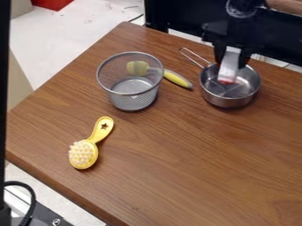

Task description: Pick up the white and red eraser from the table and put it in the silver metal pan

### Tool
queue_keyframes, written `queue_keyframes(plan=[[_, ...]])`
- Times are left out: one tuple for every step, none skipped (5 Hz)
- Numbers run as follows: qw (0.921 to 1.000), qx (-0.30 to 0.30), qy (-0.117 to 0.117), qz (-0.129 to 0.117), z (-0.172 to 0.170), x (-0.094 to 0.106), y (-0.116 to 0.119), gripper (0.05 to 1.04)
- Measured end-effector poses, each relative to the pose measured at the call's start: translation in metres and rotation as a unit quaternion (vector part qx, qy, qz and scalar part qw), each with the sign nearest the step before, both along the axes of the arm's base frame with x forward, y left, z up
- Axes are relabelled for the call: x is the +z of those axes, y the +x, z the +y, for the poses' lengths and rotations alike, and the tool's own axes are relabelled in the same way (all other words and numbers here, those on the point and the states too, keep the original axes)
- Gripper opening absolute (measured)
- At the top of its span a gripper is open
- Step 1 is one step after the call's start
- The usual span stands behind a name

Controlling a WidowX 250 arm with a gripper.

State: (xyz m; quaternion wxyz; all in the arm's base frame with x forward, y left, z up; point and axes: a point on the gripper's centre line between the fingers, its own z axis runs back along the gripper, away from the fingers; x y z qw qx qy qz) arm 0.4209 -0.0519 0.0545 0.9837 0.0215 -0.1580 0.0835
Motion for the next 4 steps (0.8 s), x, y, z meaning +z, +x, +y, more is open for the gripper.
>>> queue_keyframes(plan=[[0.9999, 0.011, -0.005, -0.012, -0.002, -0.001, 0.002, 0.494], [0.9999, 0.012, -0.004, -0.004, -0.003, -0.01, 0.001, 0.494], [0.9997, 0.012, -0.01, 0.021, -0.005, -0.021, -0.005, 0.494], [0.9996, 0.009, -0.006, 0.025, -0.002, -0.022, -0.005, 0.494]])
